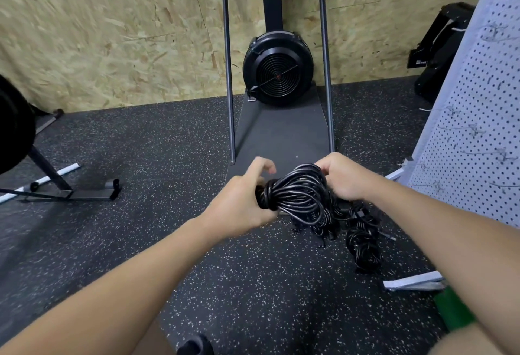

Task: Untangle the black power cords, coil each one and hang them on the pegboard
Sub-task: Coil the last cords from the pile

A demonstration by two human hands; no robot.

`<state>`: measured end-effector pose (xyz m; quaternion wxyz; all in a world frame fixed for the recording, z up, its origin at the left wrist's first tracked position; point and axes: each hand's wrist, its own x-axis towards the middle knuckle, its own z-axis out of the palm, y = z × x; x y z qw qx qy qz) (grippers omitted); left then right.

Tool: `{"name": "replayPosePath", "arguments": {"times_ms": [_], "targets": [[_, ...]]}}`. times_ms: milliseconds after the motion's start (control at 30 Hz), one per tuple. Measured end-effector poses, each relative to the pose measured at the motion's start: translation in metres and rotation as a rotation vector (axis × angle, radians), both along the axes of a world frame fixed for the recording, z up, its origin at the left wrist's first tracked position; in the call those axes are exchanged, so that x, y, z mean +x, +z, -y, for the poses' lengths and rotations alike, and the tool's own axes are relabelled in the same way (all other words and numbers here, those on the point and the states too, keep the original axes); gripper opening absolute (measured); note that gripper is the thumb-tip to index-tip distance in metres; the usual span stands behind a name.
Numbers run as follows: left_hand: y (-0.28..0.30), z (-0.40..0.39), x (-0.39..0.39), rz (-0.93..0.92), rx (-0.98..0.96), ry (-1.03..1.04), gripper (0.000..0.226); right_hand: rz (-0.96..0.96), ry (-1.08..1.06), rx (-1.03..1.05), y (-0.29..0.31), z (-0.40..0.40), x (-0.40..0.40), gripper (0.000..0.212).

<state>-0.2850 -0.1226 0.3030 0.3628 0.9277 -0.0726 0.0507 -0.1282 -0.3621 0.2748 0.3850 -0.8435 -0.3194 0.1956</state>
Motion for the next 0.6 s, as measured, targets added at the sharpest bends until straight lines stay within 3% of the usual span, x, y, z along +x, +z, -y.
{"name": "replayPosePath", "arguments": {"times_ms": [100, 200, 433, 600], "targets": [[-0.005, -0.002, 0.009, 0.082, -0.106, 0.141, 0.039, -0.033, 0.036, -0.052, -0.005, -0.01, -0.014, 0.035], [-0.015, -0.015, 0.023, 0.037, -0.17, 0.326, 0.019, -0.01, 0.069, -0.129, -0.006, -0.027, -0.039, 0.041], [-0.036, -0.047, 0.037, -0.07, 0.129, 0.463, 0.017, 0.283, 0.209, -0.245, 0.007, -0.043, -0.078, 0.034], [-0.038, -0.052, 0.041, -0.085, 0.473, 0.405, 0.02, 0.381, 0.211, -0.152, 0.034, -0.041, -0.083, 0.03]]}}
